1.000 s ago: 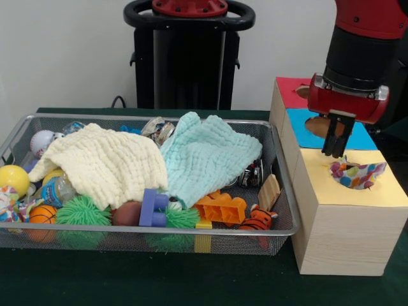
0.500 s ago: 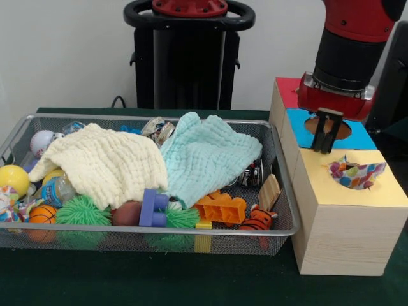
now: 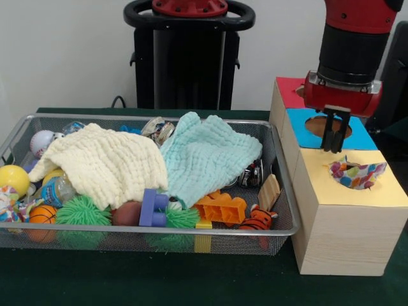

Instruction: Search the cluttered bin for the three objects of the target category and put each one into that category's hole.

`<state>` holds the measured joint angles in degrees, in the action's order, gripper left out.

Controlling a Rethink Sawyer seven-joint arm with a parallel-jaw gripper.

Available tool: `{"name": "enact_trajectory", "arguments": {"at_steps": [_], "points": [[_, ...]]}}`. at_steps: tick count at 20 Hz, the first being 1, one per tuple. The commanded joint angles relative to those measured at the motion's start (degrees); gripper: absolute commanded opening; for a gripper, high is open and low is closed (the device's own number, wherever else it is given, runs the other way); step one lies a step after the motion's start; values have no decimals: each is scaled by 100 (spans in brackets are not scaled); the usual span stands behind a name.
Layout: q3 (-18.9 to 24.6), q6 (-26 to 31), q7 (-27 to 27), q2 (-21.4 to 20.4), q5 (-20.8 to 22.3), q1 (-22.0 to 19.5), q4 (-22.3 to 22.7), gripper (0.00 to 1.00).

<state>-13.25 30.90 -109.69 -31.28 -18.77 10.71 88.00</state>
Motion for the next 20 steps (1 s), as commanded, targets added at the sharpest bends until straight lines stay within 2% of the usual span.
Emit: {"name": "enact_trajectory", "arguments": {"at_steps": [1, 3, 9, 15, 18, 20], "points": [[482, 672, -935, -268, -139, -34, -273, 0], [451, 812, -970, -296, -136, -30, -439, 0], [541, 635, -972, -260, -201, -90, -491, 0], [643, 170, -905, 82, -237, -235, -726, 0], [734, -379, -863, 225, -223, -315, -769, 0], [704, -440, -898, 305, -194, -314, -816, 0]]}}
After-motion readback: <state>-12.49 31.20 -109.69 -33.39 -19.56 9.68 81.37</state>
